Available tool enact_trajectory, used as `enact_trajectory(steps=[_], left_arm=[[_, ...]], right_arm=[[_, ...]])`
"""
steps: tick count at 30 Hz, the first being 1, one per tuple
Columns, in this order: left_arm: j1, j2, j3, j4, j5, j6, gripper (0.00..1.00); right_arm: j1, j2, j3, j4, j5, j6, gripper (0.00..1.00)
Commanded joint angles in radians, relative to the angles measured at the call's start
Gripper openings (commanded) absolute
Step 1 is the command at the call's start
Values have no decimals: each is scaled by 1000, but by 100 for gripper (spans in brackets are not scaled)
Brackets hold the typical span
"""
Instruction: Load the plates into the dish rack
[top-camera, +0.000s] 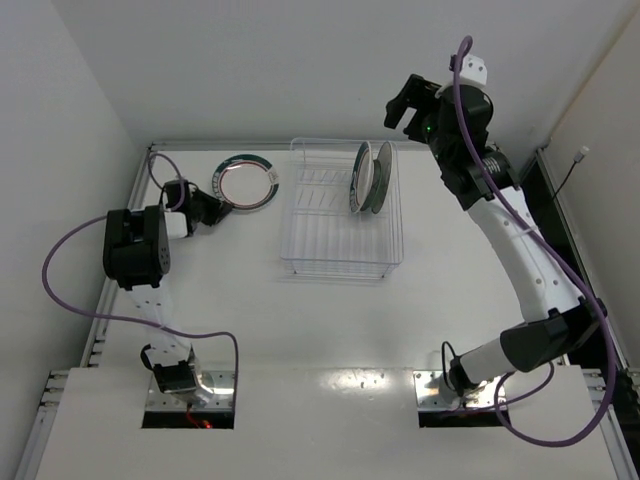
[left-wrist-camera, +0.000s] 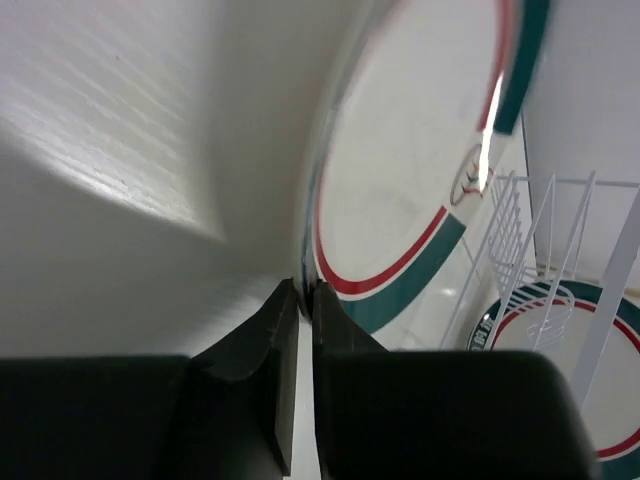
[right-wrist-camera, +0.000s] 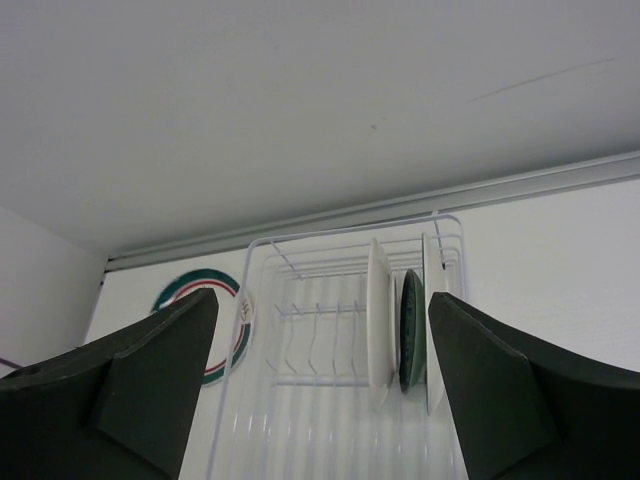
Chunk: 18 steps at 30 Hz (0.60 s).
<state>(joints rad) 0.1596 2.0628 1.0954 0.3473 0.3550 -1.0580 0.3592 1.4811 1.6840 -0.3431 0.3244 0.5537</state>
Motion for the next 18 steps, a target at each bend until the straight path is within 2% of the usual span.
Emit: enact_trajectory(steps=[1, 5, 6, 9, 10, 12, 13, 14, 15, 16, 17, 18], left_arm=[[1, -79, -20, -105, 1, 73, 0], [23, -255, -139, -105, 29, 73, 0], [23, -370, -158, -120, 10, 73, 0], [47, -539, -170, -211, -30, 104, 0], [47, -646, -170, -237, -57, 113, 0], [57, -742, -161, -292, -66, 122, 0], [57, -824, -148, -304, -56, 122, 0], [57, -860, -138, -313, -42, 122, 0], [57, -894, -120, -330, -27, 112, 0], [57, -924, -120, -330, 1, 112, 0], [57, -979, -108, -341, 12, 101, 0], [48, -1004, -92, -359, 12, 101, 0]], right_arm=[[-26, -22, -1, 50, -76, 32, 84], [-63, -22, -20, 70, -166, 70, 85], [-77, -1, -20, 84, -194, 71, 85], [-104, 39, -29, 127, -368, 126, 85], [-130, 80, -29, 182, -510, 147, 85], [-155, 135, -68, 280, -686, 262, 86], [-176, 210, -84, 444, -878, 325, 88], [-177, 255, -102, 563, -971, 498, 89], [-177, 304, -131, 702, -1119, 602, 92], [-177, 355, -142, 989, -1165, 712, 93], [-163, 451, -153, 1135, -1195, 818, 93], [-149, 496, -162, 1276, -1214, 1020, 94]])
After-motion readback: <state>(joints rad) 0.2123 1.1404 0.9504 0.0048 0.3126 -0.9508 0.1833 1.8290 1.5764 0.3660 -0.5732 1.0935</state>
